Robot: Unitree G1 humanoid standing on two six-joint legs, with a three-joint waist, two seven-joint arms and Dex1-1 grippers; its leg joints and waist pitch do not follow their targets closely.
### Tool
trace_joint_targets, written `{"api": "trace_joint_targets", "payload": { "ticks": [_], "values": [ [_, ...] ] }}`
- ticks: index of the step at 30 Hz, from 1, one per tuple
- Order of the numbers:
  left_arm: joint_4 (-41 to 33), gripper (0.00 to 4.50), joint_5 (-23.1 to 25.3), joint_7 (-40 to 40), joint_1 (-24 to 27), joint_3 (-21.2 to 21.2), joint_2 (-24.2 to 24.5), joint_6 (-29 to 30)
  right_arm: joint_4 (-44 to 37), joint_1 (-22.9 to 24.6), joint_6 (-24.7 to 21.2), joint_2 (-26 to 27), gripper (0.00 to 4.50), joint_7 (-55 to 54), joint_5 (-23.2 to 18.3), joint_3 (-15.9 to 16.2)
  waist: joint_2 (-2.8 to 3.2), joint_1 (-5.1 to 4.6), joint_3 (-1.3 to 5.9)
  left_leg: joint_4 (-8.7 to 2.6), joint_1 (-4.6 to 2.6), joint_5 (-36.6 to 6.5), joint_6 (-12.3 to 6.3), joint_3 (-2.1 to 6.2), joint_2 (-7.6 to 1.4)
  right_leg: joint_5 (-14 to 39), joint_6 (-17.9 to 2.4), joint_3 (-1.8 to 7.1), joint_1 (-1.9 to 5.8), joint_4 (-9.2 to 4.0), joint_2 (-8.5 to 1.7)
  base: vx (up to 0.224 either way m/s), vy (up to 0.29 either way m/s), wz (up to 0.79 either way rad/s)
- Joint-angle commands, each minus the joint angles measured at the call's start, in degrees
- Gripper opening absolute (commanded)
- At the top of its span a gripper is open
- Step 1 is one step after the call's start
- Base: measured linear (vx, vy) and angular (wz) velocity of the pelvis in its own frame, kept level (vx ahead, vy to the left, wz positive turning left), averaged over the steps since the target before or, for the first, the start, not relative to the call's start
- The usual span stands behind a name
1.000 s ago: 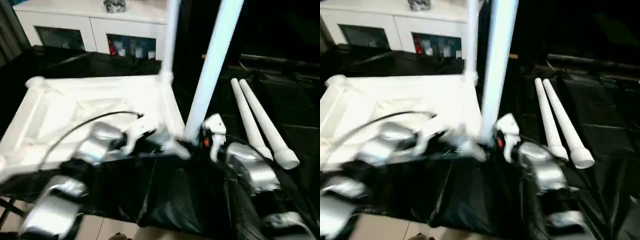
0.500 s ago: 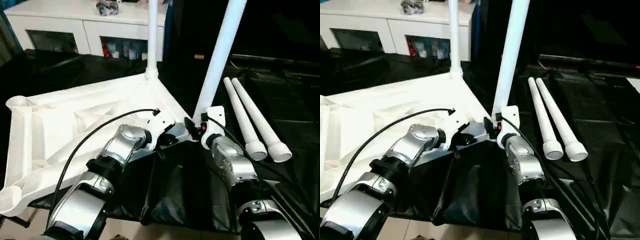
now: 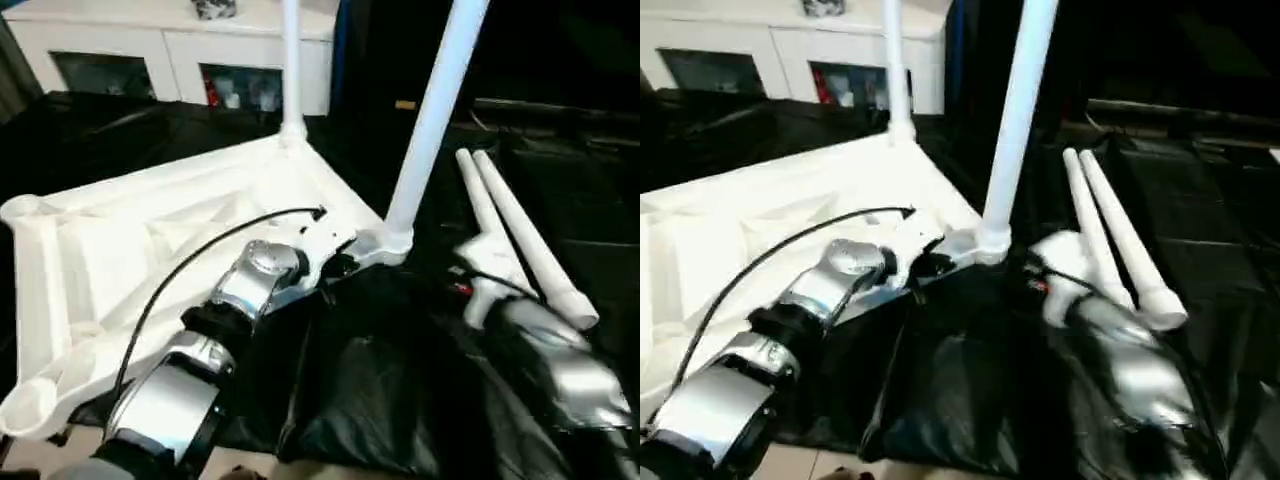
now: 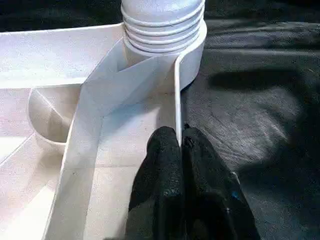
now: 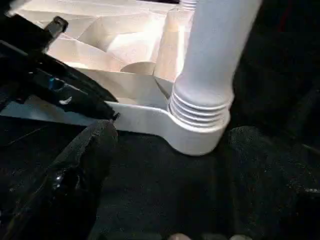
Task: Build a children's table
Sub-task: Rotate leg to tighten, then rotate table base
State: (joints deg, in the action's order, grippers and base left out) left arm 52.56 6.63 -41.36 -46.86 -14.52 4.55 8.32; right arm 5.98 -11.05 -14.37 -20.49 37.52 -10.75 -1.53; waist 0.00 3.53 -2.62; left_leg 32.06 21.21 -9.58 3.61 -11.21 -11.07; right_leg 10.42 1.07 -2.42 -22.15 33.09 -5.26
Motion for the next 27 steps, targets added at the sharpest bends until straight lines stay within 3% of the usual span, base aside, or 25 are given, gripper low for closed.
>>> {"api": "trace_joint_targets", "payload": {
  "ticks": [1,3,6,7,8,9,12,13,14,15,16,17,19,20,22,24,25,27],
  "values": [
    [-0.32,0.55,-3.26,0.28,-0.41,2.82,-1.31,-1.61,-0.87,0.73,-1.3,0.58,4.23,-2.69,1.43,-0.7,-1.07,-0.01,3.39,-3.02,-0.38,-11.4,-5.43,0.74,-1.83,8.84,-13.73,1.51,2.19,-3.55,-2.67,0.0,0.0,0.0],
    [-2.12,0.61,-4.72,0.55,-0.5,4.14,-1.63,-2.26,-1.0,1.13,-2.43,1.04,4.23,-3.65,1.88,-0.15,-1.1,0.19,3.56,-2.92,-0.58,-11.51,-5.01,0.7,-1.89,10.65,-14.12,1.57,2.04,-3.62,-2.81,0.0,0.0,0.0],
    [-4.53,0.73,-5.21,3.87,-0.74,6.09,-0.78,-2.41,-0.71,0.98,-3.84,2.2,4.23,-5.63,2.49,1.09,-1.01,0.0,3.67,-2.81,-0.3,-9.9,-5.25,0.79,-2.07,6.88,-14.56,1.55,2.0,-3.13,-2.55,0.0,0.0,0.0],
    [-5.91,0.73,-5.43,5.73,-0.89,7.24,0.04,-1.66,-1.07,1.0,-4.92,2.7,4.23,-5.9,2.3,2.05,-1.4,0.13,3.89,-2.47,-0.01,-7.57,-6.45,0.75,-1.93,2.96,-14.9,1.52,2.19,-2.49,-2.57,0.0,0.0,0.0],
    [-6.41,0.73,-5.36,6.26,-0.83,7.48,0.33,-1.64,-1.06,0.99,-5.01,2.78,4.23,-6.05,2.56,2.4,-1.31,0.02,3.83,-2.44,0.03,-7.1,-6.81,0.71,-1.91,2.19,-14.97,1.5,2.08,-2.44,-2.51,0.0,0.0,0.0],
    [-11.21,0.73,-4.72,9.48,0.17,9.49,3.3,0.8,-0.48,0.64,-5.48,3.77,4.23,-6.52,4.14,5.17,-1.84,0.03,3.78,-2.45,0.22,-6.88,-6.99,0.77,-1.99,1.78,-15.1,1.39,2.19,-2.07,-2.59,0.0,0.0,0.0],
    [-17.17,0.73,-2.91,12.12,2.21,11.75,7.82,5.17,1.08,-0.3,-6.57,5.62,4.23,-8.23,6.02,7.37,-1.4,-0.38,3.65,-2.4,0.2,-7.14,-6.67,0.68,-1.91,3.13,-14.55,1.35,1.95,-2.21,-2.5,0.0,0.0,0.0],
    [-21.5,0.73,-1.34,14.0,4.6,14.56,12.34,9.72,3.69,-1.94,-7.89,7.53,4.23,-11.28,7.45,7.69,-1.32,-0.52,3.5,-2.47,-0.06,-7.68,-6.03,0.58,-1.99,4.08,-14.51,1.45,1.69,-2.31,-2.41,0.0,0.0,0.0],
    [-21.5,0.73,-1.34,14.0,4.6,14.56,12.34,9.72,3.69,-1.94,-7.89,7.53,4.23,-11.28,7.45,7.69,-1.37,-0.84,3.39,-2.68,0.19,-7.35,-5.09,0.72,-1.93,4.63,-14.53,1.39,1.78,-1.98,-2.3,0.0,0.0,0.0],
    [-24.49,0.73,0.53,15.04,7.04,16.53,16.4,12.81,5.67,-2.96,-8.24,8.43,4.23,-11.71,8.15,8.47,-1.3,-0.72,3.46,-2.56,-0.29,-7.91,-4.2,0.57,-1.92,5.5,-14.13,1.46,1.52,-2.09,-2.23,0.0,0.0,0.0],
    [-24.49,0.73,0.53,15.04,7.04,16.53,16.4,12.81,5.67,-2.96,-8.24,8.43,4.23,-11.71,8.15,8.47,-1.17,-0.87,3.42,-2.73,-0.18,-7.88,-3.86,0.74,-2.01,5.64,-14.02,1.46,1.67,-1.96,-2.32,0.0,0.0,0.0],
    [-26.38,0.73,2.11,15.24,9.26,17.48,19.21,14.36,7.06,-3.67,-7.85,9.18,4.23,-12.32,8.65,8.77,-1.21,-0.63,3.31,-2.64,-0.6,-8.43,-3.32,0.44,-1.94,6.13,-13.54,1.56,1.27,-2.27,-2.04,0.0,0.0,0.0],
    [-30.53,0.58,4.32,14.33,15.37,20.21,25.31,18.62,10.91,-5.99,-7.54,11.41,4.23,-14.5,8.9,8.73,-0.85,-0.89,3.21,-3.07,-0.31,-8.08,-2.22,0.69,-2.06,5.56,-13.25,1.54,1.29,-1.78,-2.02,0.0,0.0,0.0],
    [-30.74,0.48,4.33,14.18,15.77,20.36,25.64,18.84,11.15,-6.15,-7.49,11.52,4.23,-14.63,8.91,8.74,-1.03,-0.61,3.32,-2.99,-0.72,-8.62,-1.76,0.58,-2.11,6.09,-13.17,1.51,1.1,-1.87,-2.06,0.0,0.0,0.0],
    [-31.23,0.39,4.31,13.36,18.91,21.27,28.33,20.51,13.28,-7.67,-7.24,12.63,4.23,-15.54,8.48,8.55,-0.54,-0.31,3.07,-3.17,-1.12,-11.0,-0.06,0.53,-2.13,7.33,-13.02,1.77,0.61,-1.98,-2.01,0.0,0.0,0.0],
    [-31.81,0.28,5.05,12.68,21.69,20.11,30.85,21.8,15.42,-9.2,-6.81,13.35,4.23,-16.64,8.4,8.23,-0.52,0.04,3.04,-3.28,-1.27,-12.34,0.77,0.54,-2.16,7.68,-12.69,1.79,0.43,-2.01,-1.99,0.0,0.0,0.0],
    [-32.66,0.14,5.28,12.65,23.72,19.47,32.36,23.27,17.34,-10.59,-6.75,14.15,4.23,-17.49,8.21,7.64,-1.11,0.2,3.04,-3.52,-1.19,-13.88,1.76,0.6,-2.13,8.0,-12.23,1.8,0.52,-1.9,-1.95,0.0,0.0,0.0],
    [-33.78,0.04,5.61,11.94,26.1,18.47,33.54,25.81,21.0,-13.13,-6.6,15.21,4.23,-18.54,7.77,6.49,-0.93,0.54,3.02,-3.62,-1.37,-14.6,2.32,0.74,-2.21,8.71,-12.26,1.86,0.42,-1.88,-2.25,0.0,0.0,0.0]
  ]
}}
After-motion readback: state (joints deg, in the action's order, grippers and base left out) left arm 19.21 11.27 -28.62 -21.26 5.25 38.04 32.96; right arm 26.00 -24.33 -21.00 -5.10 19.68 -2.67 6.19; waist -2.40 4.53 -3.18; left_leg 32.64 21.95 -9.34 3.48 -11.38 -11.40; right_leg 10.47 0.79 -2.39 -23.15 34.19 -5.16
